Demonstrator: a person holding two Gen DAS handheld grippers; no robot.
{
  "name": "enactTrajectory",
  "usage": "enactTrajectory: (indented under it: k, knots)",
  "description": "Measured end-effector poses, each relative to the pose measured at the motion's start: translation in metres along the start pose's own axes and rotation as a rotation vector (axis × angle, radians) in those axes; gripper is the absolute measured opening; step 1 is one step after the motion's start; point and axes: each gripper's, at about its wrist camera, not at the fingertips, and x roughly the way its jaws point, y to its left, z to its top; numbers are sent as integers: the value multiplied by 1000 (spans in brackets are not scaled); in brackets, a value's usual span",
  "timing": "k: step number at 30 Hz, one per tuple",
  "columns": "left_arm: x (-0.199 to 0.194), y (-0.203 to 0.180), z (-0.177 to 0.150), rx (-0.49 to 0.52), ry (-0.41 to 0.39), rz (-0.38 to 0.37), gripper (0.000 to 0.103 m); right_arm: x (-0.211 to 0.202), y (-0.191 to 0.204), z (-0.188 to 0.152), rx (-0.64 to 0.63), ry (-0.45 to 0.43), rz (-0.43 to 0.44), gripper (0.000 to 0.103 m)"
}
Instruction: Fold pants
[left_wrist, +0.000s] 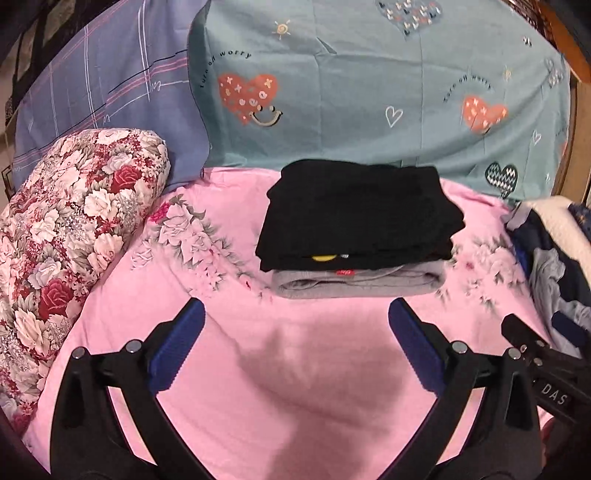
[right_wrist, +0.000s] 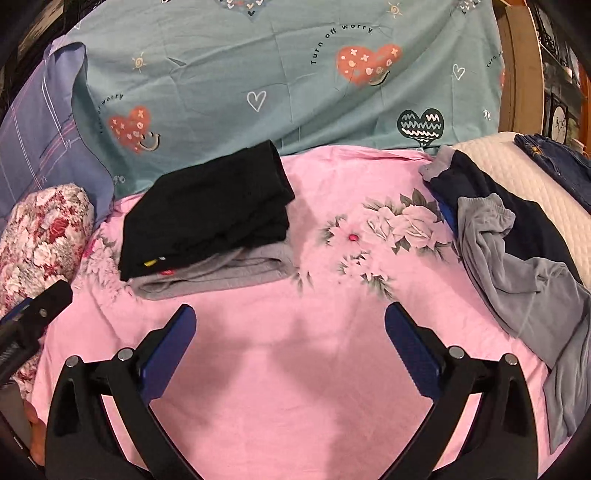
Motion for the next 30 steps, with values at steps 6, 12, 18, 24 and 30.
enactTrajectory:
  k: [6, 12, 18, 24, 30]
  knots:
    - [29, 2, -14, -1, 94, 4, 101, 13, 7, -13, -60, 13, -41, 102]
    - [32, 5, -18, -15, 98, 14, 101, 22, 10, -22, -84, 53, -44, 102]
    - [30, 6, -18, -17, 83, 21, 101, 20, 10, -24, -80, 59, -37, 102]
    - [28, 6, -18, -20, 76, 16, 101, 16, 14, -25, -94, 51, -31, 102]
    - [31, 7, -19, -32, 92, 2, 101, 17, 14, -26, -90, 57, -32, 102]
